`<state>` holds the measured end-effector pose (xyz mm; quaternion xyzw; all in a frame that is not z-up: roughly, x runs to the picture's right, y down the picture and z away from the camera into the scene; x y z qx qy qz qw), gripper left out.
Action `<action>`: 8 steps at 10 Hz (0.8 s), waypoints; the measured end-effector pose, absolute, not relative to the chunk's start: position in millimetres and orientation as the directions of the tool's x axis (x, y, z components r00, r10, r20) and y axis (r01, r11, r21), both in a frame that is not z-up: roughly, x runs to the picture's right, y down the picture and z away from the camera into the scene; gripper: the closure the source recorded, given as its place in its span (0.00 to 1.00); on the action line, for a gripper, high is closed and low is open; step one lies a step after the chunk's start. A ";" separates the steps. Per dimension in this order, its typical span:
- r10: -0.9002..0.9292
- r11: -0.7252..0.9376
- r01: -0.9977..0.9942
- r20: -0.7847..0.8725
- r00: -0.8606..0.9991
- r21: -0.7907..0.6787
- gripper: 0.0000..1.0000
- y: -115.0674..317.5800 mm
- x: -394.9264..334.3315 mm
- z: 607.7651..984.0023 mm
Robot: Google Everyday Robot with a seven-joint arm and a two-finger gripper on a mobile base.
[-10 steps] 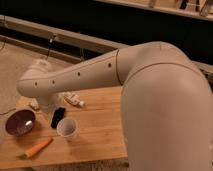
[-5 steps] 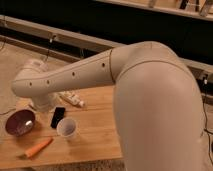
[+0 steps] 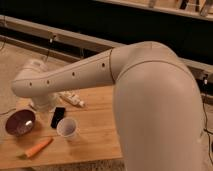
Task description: Push the ceramic bowl across the table
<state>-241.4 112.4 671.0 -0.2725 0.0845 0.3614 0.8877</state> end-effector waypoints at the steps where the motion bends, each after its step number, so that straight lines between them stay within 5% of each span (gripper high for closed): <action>1: 0.592 0.595 -0.683 -0.344 0.729 -0.423 0.35 112.7 -241.1 671.7; 8: 0.377 0.772 -0.325 -0.019 0.926 -0.545 0.35 155.1 -285.9 719.7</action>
